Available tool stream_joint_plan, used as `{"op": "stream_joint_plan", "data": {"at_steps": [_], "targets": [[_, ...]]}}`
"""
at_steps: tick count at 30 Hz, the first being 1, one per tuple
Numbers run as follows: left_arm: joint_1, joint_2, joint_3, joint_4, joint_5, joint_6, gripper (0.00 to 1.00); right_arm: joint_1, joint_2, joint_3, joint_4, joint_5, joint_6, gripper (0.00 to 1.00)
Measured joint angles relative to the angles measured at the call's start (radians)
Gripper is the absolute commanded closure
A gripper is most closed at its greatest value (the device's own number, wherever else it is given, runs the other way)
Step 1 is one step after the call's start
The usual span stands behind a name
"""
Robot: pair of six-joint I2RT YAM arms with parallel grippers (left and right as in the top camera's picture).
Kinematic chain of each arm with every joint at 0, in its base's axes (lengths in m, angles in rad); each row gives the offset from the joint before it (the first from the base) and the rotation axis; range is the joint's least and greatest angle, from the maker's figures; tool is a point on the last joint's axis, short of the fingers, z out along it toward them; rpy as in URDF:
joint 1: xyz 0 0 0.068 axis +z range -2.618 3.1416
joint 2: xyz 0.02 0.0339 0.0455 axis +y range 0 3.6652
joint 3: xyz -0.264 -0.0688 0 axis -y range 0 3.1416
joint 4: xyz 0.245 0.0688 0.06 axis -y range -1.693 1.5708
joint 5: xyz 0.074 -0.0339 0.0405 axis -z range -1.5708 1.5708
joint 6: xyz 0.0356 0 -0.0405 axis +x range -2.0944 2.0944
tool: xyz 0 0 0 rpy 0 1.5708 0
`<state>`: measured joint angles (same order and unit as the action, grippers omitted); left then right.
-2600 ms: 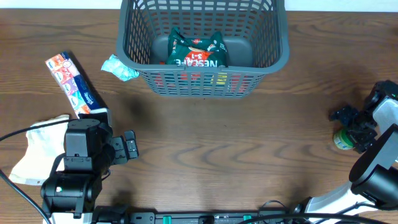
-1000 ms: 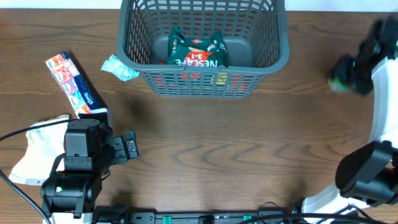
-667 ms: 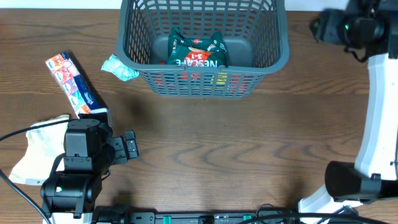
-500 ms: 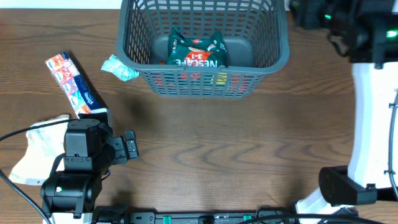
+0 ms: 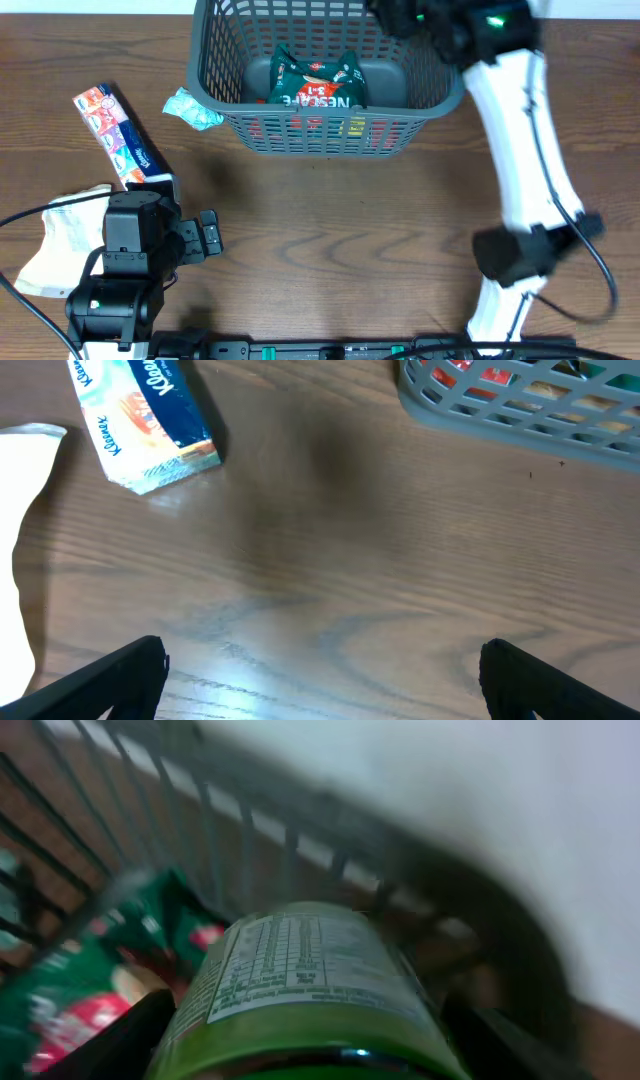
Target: Pack container
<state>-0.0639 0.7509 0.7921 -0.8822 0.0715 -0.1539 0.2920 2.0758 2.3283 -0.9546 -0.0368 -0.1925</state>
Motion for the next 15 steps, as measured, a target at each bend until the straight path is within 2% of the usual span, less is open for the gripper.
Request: {"op": "stream_joint_plan", "data": {"at_steps": [5,15], "targets": [[0.000,0.000,0.000,0.000,0.000,0.000,0.02,0.000,0.144,-0.009,-0.019,0.003,0.000,0.99],[0.000,0.000,0.000,0.000,0.000,0.000,0.02,0.000,0.223,-0.010,-0.073,0.003,0.001,0.99]]}}
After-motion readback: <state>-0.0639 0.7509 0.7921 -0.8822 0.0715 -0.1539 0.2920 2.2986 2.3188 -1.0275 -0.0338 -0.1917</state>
